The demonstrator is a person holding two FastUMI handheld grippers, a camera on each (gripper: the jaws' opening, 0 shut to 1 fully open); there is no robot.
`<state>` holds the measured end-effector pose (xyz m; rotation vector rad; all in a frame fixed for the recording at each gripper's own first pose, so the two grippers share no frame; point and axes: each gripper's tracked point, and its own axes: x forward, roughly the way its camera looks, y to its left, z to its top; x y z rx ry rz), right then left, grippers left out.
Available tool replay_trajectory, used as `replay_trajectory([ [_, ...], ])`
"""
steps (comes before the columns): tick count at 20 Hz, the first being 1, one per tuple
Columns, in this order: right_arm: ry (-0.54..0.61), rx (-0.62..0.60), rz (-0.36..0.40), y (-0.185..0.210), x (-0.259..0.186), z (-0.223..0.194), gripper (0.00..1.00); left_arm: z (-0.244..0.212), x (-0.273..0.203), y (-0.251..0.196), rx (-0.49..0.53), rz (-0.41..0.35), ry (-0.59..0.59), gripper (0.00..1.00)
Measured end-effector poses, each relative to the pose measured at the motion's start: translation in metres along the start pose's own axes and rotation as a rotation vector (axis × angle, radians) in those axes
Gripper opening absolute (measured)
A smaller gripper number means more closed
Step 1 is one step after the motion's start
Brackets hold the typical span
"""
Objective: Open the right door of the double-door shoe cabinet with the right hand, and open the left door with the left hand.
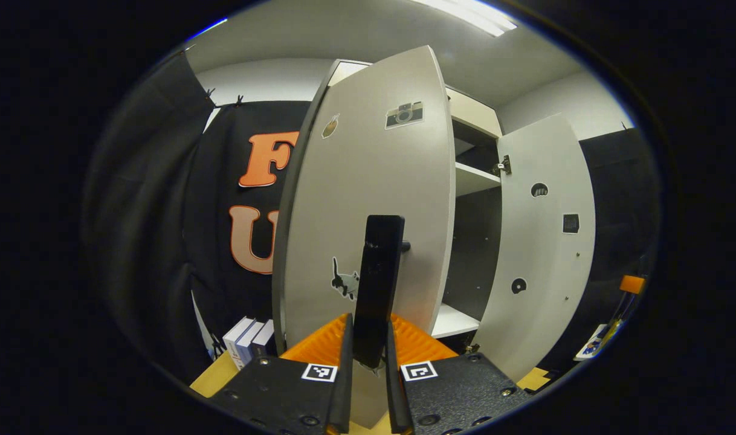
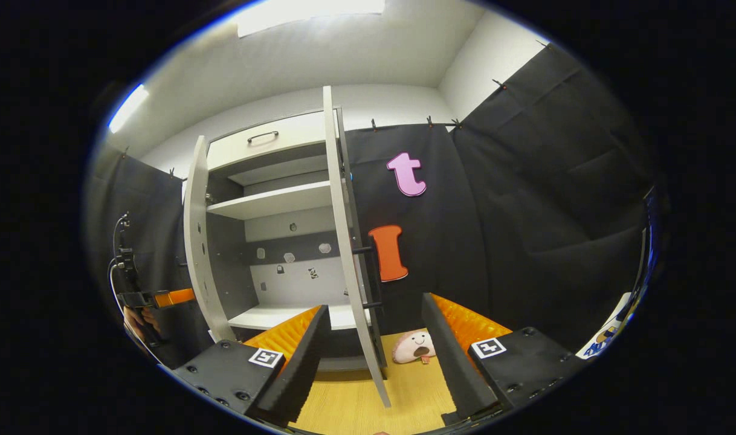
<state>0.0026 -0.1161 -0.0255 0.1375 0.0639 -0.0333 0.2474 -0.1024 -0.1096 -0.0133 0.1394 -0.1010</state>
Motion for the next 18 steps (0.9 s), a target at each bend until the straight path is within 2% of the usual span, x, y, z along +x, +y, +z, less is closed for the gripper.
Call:
replay_trajectory([
  [4,0.000,-0.026,-0.007,-0.003,-0.002,-0.002,0.97,0.004,-0.002,0.011,-0.002,0.080,-0.034,0.24],
  [6,0.003,-0.019,0.004,0.001,-0.002,-0.003,0.98,0.009,-0.002,0.017,0.020,0.097,-0.047,0.19],
  [11,0.011,-0.006,0.025,0.013,-0.002,-0.006,0.97,0.011,-0.006,0.026,0.058,0.052,-0.059,0.09],
  [18,0.021,0.002,0.047,0.031,-0.003,-0.008,0.97,0.013,-0.009,0.034,0.081,0.073,-0.083,0.06],
])
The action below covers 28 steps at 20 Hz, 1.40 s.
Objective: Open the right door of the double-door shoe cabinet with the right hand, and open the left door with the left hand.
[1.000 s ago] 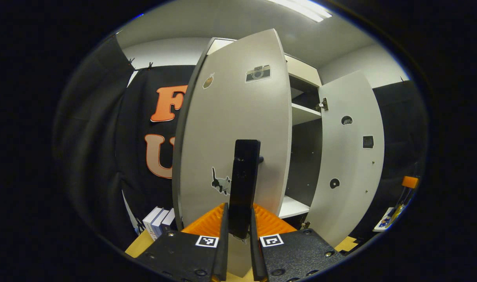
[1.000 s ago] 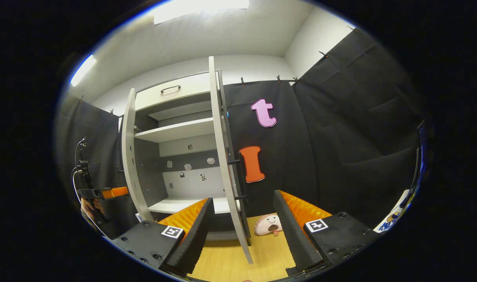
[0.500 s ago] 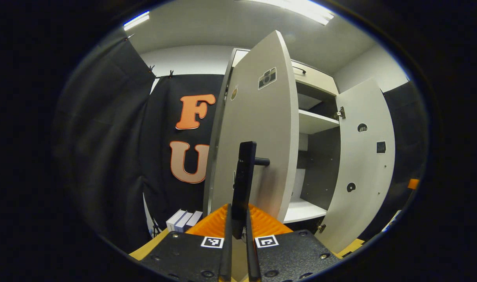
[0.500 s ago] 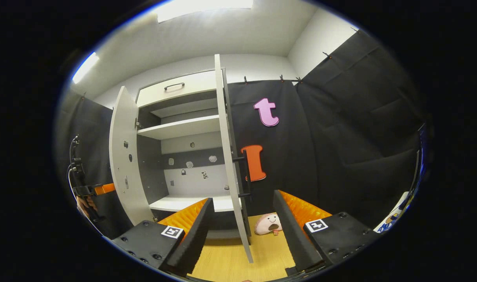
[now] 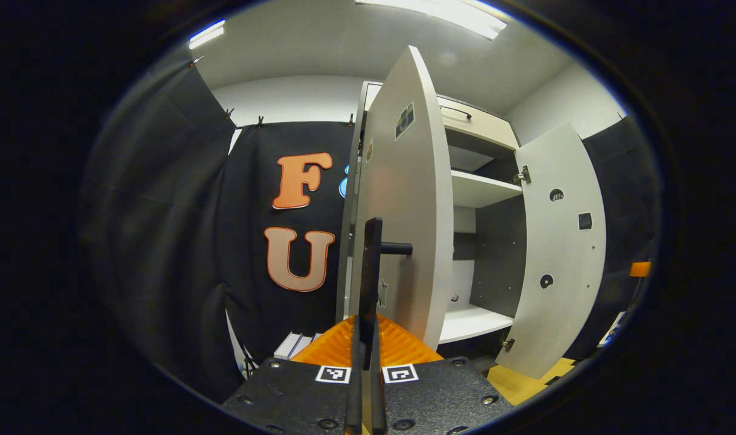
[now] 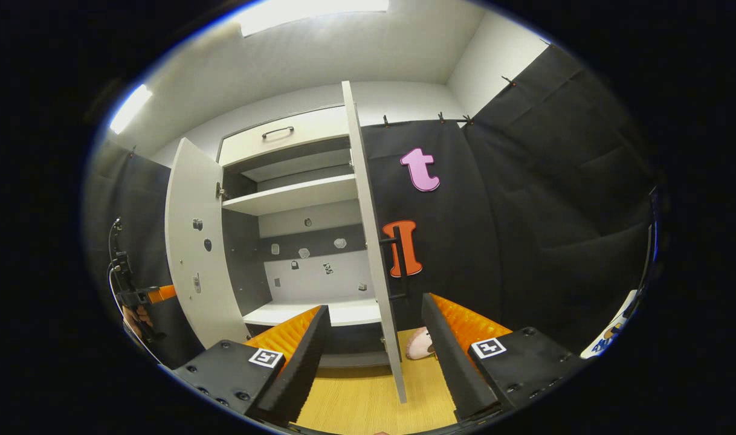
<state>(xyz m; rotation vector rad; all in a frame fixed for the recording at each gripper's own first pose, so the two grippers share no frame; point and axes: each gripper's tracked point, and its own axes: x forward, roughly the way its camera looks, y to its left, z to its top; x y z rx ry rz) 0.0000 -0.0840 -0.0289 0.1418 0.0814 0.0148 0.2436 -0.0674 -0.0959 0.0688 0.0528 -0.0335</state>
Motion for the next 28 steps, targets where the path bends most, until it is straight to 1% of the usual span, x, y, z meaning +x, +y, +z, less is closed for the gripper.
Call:
replay_trajectory([
  [3,-0.003,-0.005,0.014,0.014,0.000,0.001,0.97,0.001,-0.003,0.001,0.011,-0.015,-0.005,0.06],
  [6,-0.004,-0.020,0.025,0.027,-0.002,0.000,0.98,-0.001,0.003,0.023,0.023,0.011,0.004,0.06],
  [7,0.001,-0.028,0.024,0.029,-0.002,-0.002,0.97,-0.001,0.005,0.029,0.025,0.011,0.005,0.07],
  [9,0.009,-0.038,0.017,0.031,-0.003,-0.005,0.97,-0.002,0.003,0.024,0.011,-0.022,0.006,0.03],
  [10,0.011,-0.039,0.020,0.035,-0.003,-0.005,0.97,-0.003,-0.001,0.028,0.012,-0.020,0.006,0.04],
  [13,0.021,-0.058,0.041,0.040,-0.005,-0.012,0.97,-0.005,-0.021,0.028,-0.006,0.027,0.000,0.04],
  [14,0.034,-0.066,0.048,0.040,-0.005,-0.015,1.00,-0.004,-0.033,0.025,-0.005,0.042,-0.001,0.00],
  [15,0.047,-0.071,0.057,0.041,-0.005,-0.017,0.97,-0.003,-0.047,0.016,-0.013,0.048,-0.005,0.01],
  [17,0.057,-0.078,0.060,0.038,-0.003,-0.018,0.98,-0.006,-0.063,0.001,-0.034,0.058,0.005,0.00],
  [19,0.052,-0.081,0.029,0.033,0.002,-0.016,0.97,-0.011,-0.078,-0.009,-0.047,0.090,0.030,0.00],
  [20,0.061,-0.088,0.004,0.026,0.004,-0.021,0.97,-0.012,-0.084,-0.008,-0.044,0.128,0.032,0.00],
  [21,0.065,-0.102,-0.006,0.025,0.007,-0.025,0.98,-0.011,-0.089,-0.008,-0.037,0.162,0.026,0.00],
  [22,0.061,-0.116,-0.007,0.026,0.010,-0.024,0.98,-0.007,-0.094,-0.014,-0.031,0.181,0.018,0.00],
  [24,0.061,-0.131,-0.007,0.026,0.014,-0.025,0.98,0.003,-0.094,-0.037,-0.016,0.168,0.000,0.00],
  [26,0.054,-0.131,0.000,0.029,0.019,-0.024,0.98,0.017,-0.094,-0.058,-0.009,0.150,-0.024,0.02],
  [27,0.051,-0.136,0.004,0.031,0.021,-0.022,0.98,0.023,-0.095,-0.067,-0.015,0.142,-0.046,0.07],
  [28,0.047,-0.142,0.009,0.032,0.023,-0.020,0.97,0.029,-0.095,-0.076,-0.027,0.132,-0.065,0.17],
])
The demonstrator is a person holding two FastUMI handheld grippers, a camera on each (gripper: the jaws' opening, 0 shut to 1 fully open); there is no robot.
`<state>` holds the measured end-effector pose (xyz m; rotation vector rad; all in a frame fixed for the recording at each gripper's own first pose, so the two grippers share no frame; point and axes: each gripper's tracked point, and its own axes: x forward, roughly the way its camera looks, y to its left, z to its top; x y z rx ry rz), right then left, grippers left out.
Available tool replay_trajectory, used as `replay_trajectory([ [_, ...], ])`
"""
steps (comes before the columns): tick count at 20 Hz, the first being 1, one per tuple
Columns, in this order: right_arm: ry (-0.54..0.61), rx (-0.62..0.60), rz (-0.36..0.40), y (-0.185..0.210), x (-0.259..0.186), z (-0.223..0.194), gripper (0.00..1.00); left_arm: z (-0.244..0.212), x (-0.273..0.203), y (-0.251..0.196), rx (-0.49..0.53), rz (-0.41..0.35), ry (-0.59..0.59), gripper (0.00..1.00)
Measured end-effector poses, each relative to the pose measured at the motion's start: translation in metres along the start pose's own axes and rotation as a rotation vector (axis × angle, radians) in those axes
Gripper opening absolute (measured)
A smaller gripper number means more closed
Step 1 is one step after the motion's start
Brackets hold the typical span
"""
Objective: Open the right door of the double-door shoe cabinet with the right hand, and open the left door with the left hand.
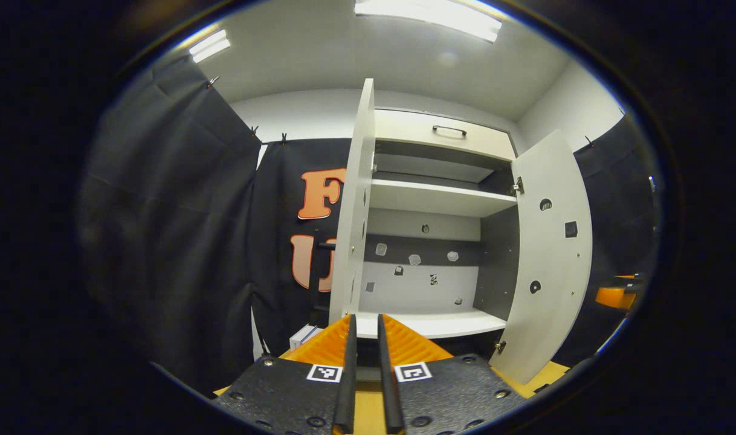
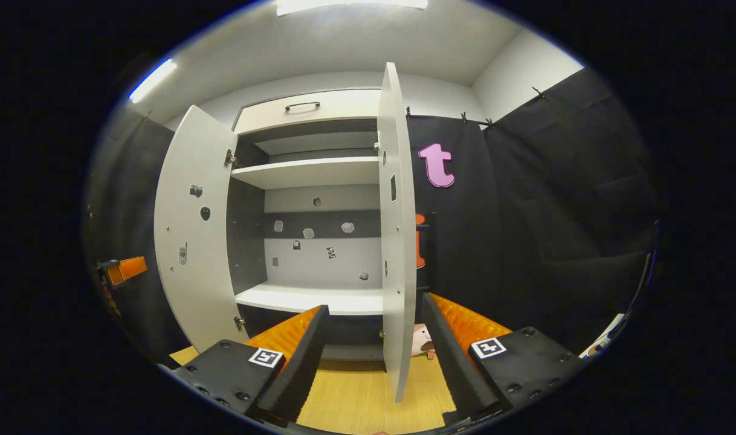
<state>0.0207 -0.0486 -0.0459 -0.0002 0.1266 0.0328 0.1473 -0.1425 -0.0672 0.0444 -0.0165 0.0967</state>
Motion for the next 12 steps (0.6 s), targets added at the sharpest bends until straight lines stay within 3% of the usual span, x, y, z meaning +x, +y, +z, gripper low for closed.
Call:
replay_trajectory([
  [4,-0.023,0.004,0.030,0.013,0.000,0.007,0.97,-0.009,-0.004,-0.016,0.006,-0.041,0.016,0.99],
  [6,-0.025,0.002,0.036,0.018,-0.002,0.006,0.97,-0.011,-0.008,-0.012,-0.006,-0.030,0.023,0.92],
  [7,-0.026,-0.003,0.039,0.020,-0.003,0.007,0.87,-0.014,-0.009,-0.011,-0.009,-0.023,0.031,0.96],
  [12,-0.026,-0.005,0.035,0.022,-0.009,0.008,0.87,-0.012,-0.011,-0.015,0.001,-0.042,0.026,0.94],
])
